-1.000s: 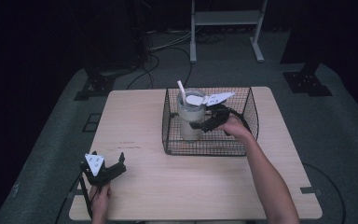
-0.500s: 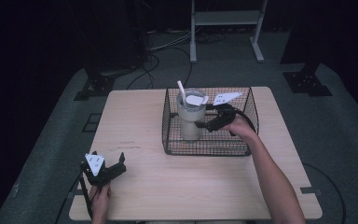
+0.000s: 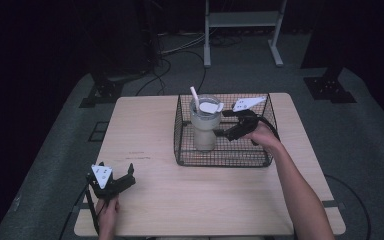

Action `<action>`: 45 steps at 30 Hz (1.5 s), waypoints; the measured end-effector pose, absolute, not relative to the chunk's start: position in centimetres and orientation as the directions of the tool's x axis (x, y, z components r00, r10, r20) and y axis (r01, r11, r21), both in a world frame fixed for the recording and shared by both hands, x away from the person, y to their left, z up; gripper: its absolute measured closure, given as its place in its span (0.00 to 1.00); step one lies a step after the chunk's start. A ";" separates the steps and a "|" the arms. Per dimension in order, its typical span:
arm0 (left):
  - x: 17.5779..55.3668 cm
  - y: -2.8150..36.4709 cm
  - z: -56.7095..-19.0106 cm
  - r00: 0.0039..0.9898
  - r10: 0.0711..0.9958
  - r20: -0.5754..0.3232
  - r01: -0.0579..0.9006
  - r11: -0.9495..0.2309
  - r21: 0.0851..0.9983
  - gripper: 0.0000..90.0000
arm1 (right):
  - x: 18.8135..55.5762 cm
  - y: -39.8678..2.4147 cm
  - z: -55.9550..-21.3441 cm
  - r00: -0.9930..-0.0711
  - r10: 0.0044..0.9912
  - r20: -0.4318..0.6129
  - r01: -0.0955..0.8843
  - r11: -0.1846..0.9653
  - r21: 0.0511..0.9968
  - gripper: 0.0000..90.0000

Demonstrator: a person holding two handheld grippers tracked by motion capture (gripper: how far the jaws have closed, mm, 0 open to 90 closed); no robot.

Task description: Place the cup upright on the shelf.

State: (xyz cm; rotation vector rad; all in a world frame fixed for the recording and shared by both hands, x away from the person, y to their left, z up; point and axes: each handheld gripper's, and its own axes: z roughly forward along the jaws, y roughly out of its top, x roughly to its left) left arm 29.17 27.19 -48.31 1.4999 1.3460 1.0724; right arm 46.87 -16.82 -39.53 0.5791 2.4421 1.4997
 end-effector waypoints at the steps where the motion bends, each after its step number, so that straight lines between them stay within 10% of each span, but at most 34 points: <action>1: 29.2 27.2 -48.3 0.061 0.996 0.065 0.286 -0.080 0.955 0.00 | 46.8 -16.9 -39.4 -0.898 0.439 0.017 0.214 0.404 0.889 0.08; 45: 29.2 27.1 -48.3 0.063 0.995 0.073 0.285 -0.087 0.954 0.00 | 42.3 -20.2 -35.8 -0.878 0.478 -0.011 0.190 0.371 0.909 0.08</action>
